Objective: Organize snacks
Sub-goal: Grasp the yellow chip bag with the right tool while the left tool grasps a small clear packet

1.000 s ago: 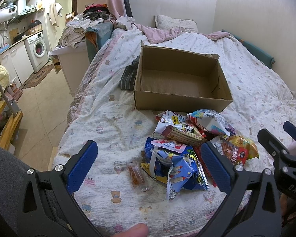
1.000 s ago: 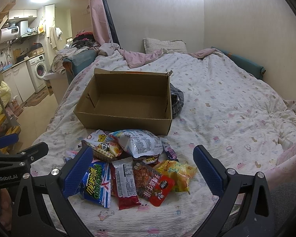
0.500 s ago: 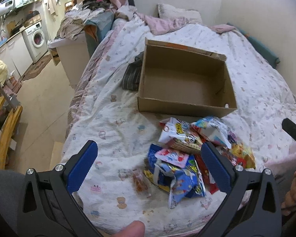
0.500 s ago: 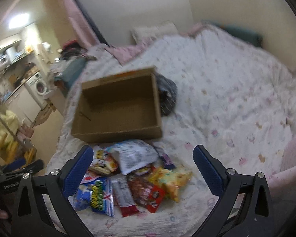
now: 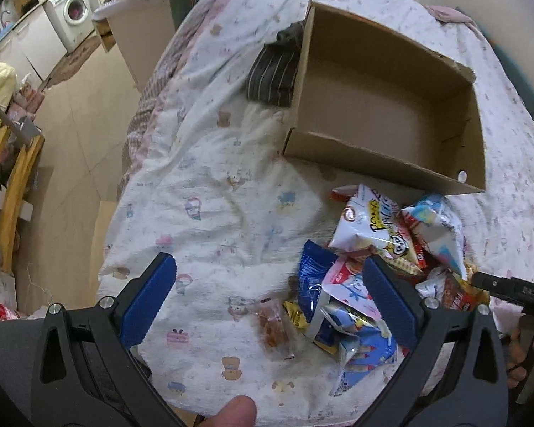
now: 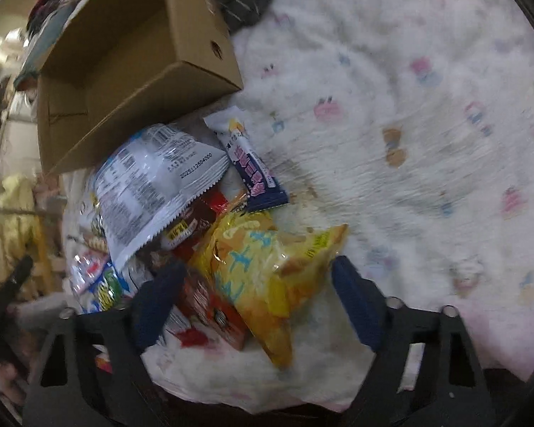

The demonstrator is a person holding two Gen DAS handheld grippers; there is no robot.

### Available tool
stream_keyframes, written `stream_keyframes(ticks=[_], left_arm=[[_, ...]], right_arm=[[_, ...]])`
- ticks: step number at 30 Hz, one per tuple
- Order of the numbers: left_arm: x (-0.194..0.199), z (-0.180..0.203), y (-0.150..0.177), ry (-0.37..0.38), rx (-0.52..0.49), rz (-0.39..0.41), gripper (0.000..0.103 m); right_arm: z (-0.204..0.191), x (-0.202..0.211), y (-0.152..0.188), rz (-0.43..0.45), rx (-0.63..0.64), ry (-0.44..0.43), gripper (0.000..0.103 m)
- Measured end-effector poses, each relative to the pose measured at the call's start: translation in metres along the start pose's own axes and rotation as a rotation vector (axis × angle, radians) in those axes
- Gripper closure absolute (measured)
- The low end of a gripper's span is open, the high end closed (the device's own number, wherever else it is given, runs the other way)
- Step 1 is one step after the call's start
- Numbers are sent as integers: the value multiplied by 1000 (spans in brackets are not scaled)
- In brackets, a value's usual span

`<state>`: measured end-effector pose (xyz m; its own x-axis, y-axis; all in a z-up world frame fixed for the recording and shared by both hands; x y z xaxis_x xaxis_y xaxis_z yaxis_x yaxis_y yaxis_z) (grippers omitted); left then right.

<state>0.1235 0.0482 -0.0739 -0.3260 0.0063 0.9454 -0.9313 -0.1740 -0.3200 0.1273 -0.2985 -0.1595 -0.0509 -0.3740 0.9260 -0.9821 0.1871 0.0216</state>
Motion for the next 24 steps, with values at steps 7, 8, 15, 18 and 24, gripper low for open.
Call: stream_keyframes(ticks=[7, 8, 15, 18, 24], left_arm=[[-42, -33, 8, -19, 119, -178, 0], [-50, -35, 13, 6, 131, -217, 0], [-75, -36, 45, 69, 162, -353, 38], [-78, -27, 51, 74, 128, -361, 43], [-92, -23, 63, 107, 151, -392, 64]], right_arm=[[3, -26, -1, -26, -23, -44, 34], [1, -31, 2, -34, -22, -47, 34], [8, -28, -7, 4, -30, -60, 41], [7, -17, -8, 53, -1, -56, 48], [22, 20, -9, 161, -14, -47, 51]])
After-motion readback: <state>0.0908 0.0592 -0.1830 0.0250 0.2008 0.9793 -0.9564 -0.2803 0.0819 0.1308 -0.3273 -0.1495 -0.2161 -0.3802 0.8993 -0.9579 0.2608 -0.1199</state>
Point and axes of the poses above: each gripper's, at about its wrist camera, not at the fingertips, and x roughly against the way its jaws point, z to its right, y to its underside, the point moved 4 cm from there along -x, roughly the way its jaws point, and after that the axes turned 2 degrees about -z, right-handed, at the moved point
